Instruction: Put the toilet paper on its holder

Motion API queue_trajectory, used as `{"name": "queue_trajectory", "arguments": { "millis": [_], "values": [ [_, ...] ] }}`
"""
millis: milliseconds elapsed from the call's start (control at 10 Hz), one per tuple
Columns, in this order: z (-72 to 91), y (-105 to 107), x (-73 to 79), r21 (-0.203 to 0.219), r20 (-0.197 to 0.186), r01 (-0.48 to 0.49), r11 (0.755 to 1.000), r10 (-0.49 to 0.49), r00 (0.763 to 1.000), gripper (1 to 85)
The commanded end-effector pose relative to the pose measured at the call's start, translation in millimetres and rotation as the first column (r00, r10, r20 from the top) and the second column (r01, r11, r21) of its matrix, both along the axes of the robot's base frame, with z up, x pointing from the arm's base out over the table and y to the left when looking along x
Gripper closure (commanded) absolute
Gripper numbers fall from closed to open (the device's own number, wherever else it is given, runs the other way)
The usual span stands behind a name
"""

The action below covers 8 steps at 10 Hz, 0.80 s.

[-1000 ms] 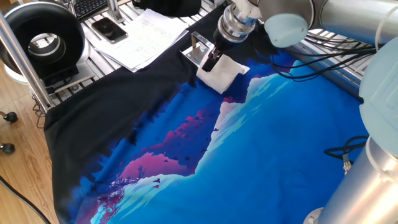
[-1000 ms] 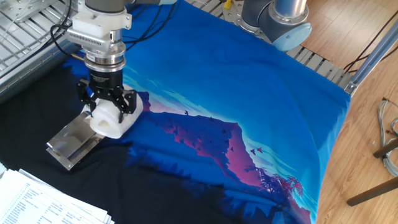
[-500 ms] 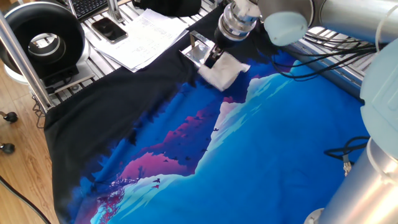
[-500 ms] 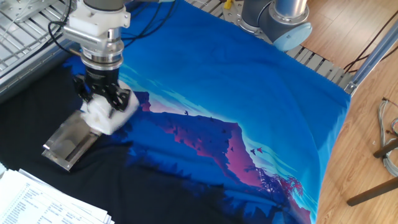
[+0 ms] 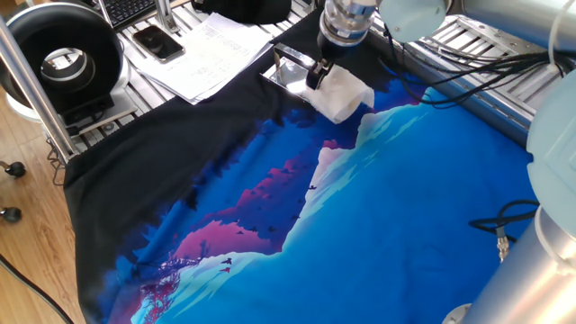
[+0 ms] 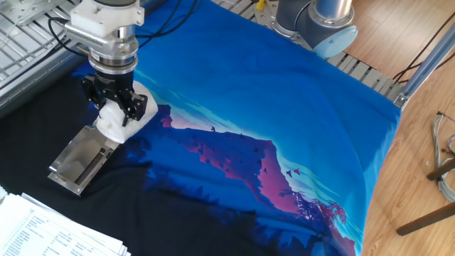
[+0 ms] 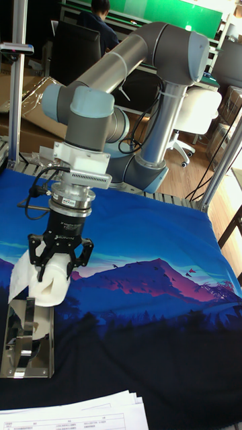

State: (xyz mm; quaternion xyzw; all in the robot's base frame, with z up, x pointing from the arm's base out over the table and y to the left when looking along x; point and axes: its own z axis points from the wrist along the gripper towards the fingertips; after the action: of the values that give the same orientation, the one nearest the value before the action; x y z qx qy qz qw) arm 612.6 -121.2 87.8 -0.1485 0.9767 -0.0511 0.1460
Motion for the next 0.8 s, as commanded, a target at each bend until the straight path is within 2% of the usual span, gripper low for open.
{"name": "queue_trajectory", "arguments": {
  "millis": [0,100,300,500,700],
  "values": [
    [9.0,-22,4.9,-0.089,0.010,-0.010,0.996,0.011,1.000,51.7],
    [9.0,-25,5.3,-0.105,0.007,-0.023,0.994,0.024,1.000,51.7],
    [10.6,-40,8.6,-0.185,0.002,-0.073,0.980,0.075,0.997,51.7],
    [13.2,-47,19.3,-0.230,0.030,-0.105,0.968,0.114,0.993,52.0],
    [12.2,-42,22.1,-0.213,0.037,-0.118,0.970,0.128,0.991,52.3]
  ]
}}
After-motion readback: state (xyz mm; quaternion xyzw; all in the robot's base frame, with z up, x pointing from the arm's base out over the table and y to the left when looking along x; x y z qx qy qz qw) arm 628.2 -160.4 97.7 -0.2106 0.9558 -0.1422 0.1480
